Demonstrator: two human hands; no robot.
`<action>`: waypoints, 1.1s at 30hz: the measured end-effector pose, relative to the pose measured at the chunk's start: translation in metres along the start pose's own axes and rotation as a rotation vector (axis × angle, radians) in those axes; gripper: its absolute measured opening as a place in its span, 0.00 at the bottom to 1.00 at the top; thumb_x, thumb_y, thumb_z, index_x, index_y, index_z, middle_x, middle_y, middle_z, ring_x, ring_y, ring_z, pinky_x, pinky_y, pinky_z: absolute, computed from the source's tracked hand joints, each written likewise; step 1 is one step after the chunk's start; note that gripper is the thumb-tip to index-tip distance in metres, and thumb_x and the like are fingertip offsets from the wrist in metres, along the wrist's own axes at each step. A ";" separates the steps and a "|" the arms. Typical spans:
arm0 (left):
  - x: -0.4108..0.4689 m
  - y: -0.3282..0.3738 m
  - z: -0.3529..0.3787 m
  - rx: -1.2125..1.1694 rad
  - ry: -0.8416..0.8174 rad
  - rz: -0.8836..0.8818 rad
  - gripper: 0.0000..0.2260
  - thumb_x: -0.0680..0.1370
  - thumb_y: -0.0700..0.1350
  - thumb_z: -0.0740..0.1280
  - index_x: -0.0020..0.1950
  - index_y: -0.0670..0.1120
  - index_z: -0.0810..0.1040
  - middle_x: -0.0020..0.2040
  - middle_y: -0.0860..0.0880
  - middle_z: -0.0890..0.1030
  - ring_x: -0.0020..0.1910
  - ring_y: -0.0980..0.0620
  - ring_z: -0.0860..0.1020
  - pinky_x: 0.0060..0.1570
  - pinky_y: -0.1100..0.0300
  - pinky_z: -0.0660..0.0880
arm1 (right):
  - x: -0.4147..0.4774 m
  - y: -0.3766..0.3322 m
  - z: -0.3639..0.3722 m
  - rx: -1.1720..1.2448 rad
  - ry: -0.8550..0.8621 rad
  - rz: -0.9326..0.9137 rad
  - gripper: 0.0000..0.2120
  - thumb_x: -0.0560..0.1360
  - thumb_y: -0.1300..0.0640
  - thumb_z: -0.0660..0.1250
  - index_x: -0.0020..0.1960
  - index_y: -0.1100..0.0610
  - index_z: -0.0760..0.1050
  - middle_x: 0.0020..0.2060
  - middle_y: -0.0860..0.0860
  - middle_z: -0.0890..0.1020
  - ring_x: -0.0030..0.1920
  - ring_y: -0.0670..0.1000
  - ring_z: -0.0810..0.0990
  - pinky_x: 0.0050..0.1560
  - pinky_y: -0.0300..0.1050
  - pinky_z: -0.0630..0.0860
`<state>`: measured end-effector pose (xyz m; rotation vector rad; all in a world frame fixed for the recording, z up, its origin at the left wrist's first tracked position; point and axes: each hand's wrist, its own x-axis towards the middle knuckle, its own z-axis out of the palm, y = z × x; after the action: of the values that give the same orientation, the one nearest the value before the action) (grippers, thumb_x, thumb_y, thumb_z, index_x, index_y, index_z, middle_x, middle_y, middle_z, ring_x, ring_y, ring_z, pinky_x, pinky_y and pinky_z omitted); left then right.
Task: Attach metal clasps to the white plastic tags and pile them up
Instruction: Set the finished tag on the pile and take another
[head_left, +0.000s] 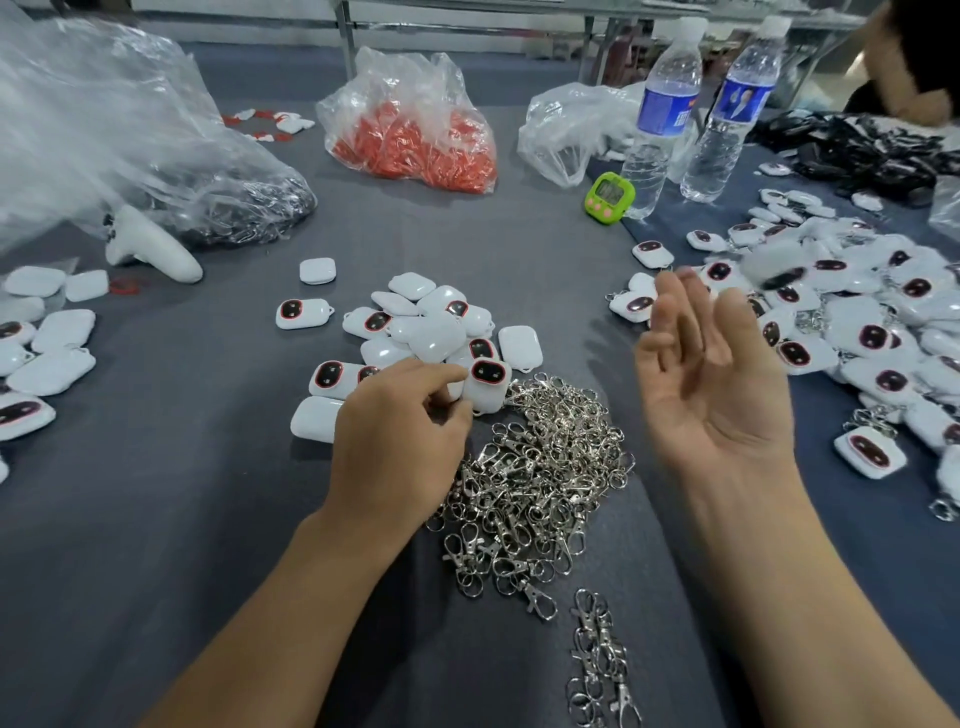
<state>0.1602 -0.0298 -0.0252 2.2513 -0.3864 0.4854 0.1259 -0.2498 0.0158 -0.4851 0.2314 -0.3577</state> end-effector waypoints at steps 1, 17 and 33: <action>0.000 0.001 0.001 0.020 -0.024 0.020 0.16 0.72 0.40 0.77 0.59 0.49 0.85 0.46 0.54 0.84 0.45 0.53 0.78 0.55 0.58 0.76 | 0.001 0.002 -0.001 -0.075 0.014 -0.007 0.20 0.68 0.58 0.75 0.58 0.61 0.81 0.53 0.54 0.86 0.41 0.46 0.84 0.40 0.35 0.79; 0.004 -0.004 0.007 0.029 -0.184 0.031 0.23 0.78 0.36 0.68 0.70 0.54 0.78 0.63 0.55 0.82 0.62 0.57 0.75 0.60 0.76 0.61 | -0.010 0.075 0.001 -1.913 -0.439 -0.393 0.12 0.78 0.49 0.69 0.62 0.45 0.79 0.51 0.42 0.81 0.57 0.48 0.77 0.63 0.54 0.72; -0.015 0.017 0.006 0.318 -0.144 0.074 0.08 0.72 0.55 0.68 0.45 0.53 0.81 0.39 0.55 0.79 0.40 0.51 0.79 0.35 0.60 0.68 | -0.007 0.072 -0.003 -1.699 -0.304 -0.299 0.12 0.74 0.60 0.73 0.52 0.45 0.77 0.41 0.42 0.83 0.44 0.43 0.79 0.44 0.36 0.74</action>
<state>0.1412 -0.0439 -0.0248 2.5970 -0.4971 0.4492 0.1391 -0.1892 -0.0213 -2.2478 0.1150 -0.3016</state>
